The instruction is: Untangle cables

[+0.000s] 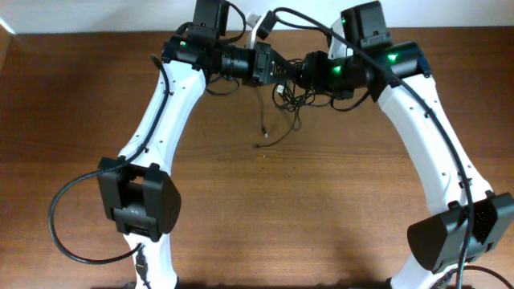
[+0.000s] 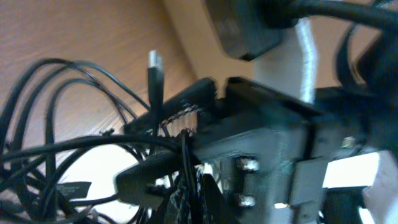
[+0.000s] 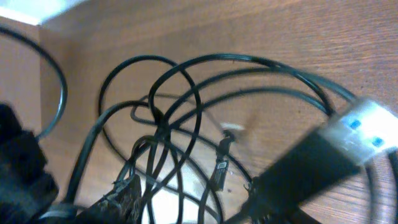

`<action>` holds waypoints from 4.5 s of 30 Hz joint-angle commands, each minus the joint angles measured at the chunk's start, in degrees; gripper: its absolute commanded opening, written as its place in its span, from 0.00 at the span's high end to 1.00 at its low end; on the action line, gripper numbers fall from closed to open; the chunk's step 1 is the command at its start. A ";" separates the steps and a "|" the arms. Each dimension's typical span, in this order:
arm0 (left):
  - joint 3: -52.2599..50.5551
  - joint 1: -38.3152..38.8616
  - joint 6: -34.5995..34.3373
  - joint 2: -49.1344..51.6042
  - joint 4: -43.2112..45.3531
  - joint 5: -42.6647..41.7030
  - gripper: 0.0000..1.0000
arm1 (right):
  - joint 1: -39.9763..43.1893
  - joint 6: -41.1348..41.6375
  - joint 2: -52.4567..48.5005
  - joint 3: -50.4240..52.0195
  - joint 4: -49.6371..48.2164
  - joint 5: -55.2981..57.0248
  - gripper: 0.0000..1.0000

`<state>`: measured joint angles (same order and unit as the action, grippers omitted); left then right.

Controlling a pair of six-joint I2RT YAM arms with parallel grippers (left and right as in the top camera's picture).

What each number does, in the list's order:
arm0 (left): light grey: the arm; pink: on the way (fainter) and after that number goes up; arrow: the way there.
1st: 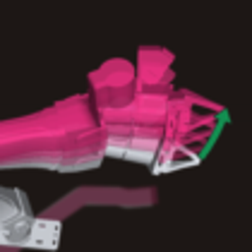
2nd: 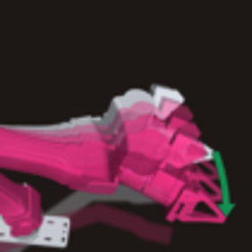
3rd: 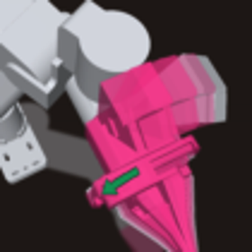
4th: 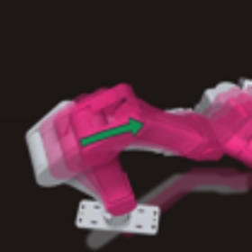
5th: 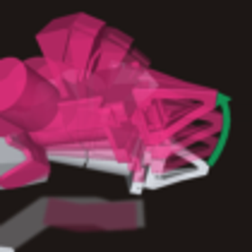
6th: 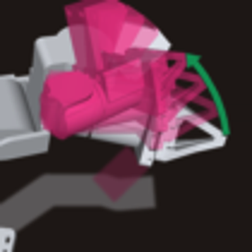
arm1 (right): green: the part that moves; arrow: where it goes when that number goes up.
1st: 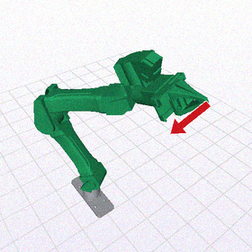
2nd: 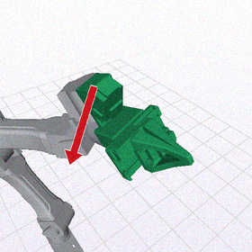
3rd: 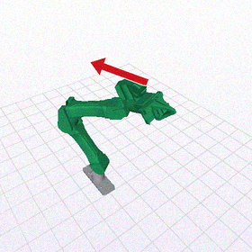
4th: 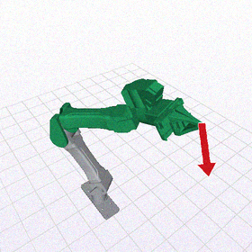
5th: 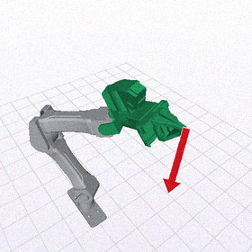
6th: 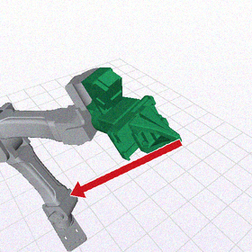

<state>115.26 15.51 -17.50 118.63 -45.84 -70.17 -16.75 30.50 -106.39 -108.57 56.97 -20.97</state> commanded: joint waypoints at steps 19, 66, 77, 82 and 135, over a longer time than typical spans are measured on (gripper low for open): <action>3.93 -17.03 3.10 -0.39 -4.04 15.61 1.00 | 12.66 -29.38 -2.49 2.45 10.34 -17.18 0.96; 2.54 23.54 11.30 23.02 4.70 50.69 0.43 | 25.44 -18.08 -0.76 -0.26 22.14 2.21 0.20; 3.04 23.96 11.50 23.17 1.51 61.02 1.00 | 25.44 -18.25 -0.79 -0.24 22.14 2.21 0.20; 16.70 17.75 11.50 16.17 -11.82 48.81 1.00 | 25.44 -18.29 -0.79 -0.24 20.70 -2.14 0.20; 37.48 -7.30 -10.27 -2.91 22.21 7.32 1.00 | 18.10 -1.70 -12.09 7.30 3.26 -2.27 0.57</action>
<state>150.19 15.38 -23.90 125.99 -29.91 -64.62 -1.61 29.21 -115.11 -106.37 58.35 -39.94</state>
